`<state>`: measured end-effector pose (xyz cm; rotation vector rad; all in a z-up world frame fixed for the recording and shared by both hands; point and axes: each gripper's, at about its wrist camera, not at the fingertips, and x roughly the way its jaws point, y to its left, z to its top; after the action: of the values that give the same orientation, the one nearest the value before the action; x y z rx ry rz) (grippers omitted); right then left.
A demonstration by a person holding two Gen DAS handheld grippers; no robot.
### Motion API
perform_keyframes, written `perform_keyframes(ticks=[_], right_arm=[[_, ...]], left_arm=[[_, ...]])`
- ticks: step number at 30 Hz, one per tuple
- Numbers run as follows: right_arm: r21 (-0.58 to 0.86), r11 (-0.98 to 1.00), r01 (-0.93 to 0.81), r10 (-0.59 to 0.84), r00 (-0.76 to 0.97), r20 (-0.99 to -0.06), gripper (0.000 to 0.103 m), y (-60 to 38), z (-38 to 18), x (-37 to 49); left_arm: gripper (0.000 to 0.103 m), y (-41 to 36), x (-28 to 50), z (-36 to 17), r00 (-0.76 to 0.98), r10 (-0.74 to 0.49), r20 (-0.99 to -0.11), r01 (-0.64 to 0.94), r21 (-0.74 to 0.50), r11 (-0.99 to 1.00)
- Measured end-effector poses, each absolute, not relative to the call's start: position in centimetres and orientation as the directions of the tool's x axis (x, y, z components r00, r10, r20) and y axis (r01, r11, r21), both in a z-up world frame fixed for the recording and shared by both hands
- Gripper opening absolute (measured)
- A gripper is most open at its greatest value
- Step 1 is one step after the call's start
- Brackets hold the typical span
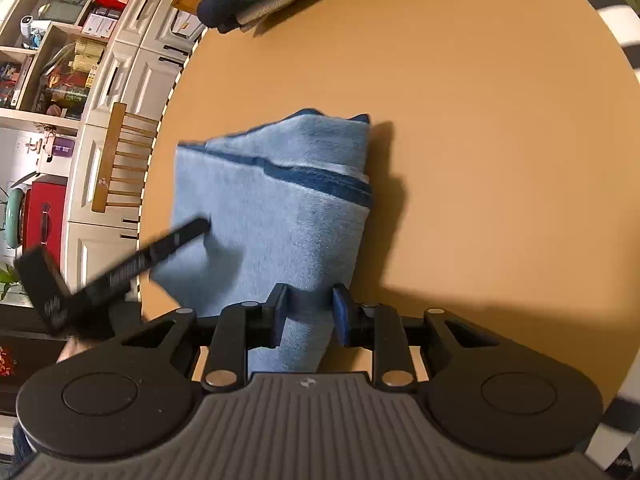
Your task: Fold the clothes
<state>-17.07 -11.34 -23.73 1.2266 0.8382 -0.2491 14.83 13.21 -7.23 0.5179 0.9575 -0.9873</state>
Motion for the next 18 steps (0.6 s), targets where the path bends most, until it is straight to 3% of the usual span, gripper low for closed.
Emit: perform_keyframes(ticks=[12,18], right_arm=[[0.657,0.554,0.512,0.289,0.622,-0.728,0.031,-16.4,-22.9,-11.2],[0.588,0.655,0.474,0.296,0.556,-0.777,0.040,-15.8,-22.2,-9.8]], left_arm=[[0.103,18.4,10.3,-7.2,0.225,-0.439,-0.870,0.798,-0.094,0.596],[0.103,18.9,10.2,-7.2,0.208,-0.434,-0.876,0.778,-0.120,0.616]])
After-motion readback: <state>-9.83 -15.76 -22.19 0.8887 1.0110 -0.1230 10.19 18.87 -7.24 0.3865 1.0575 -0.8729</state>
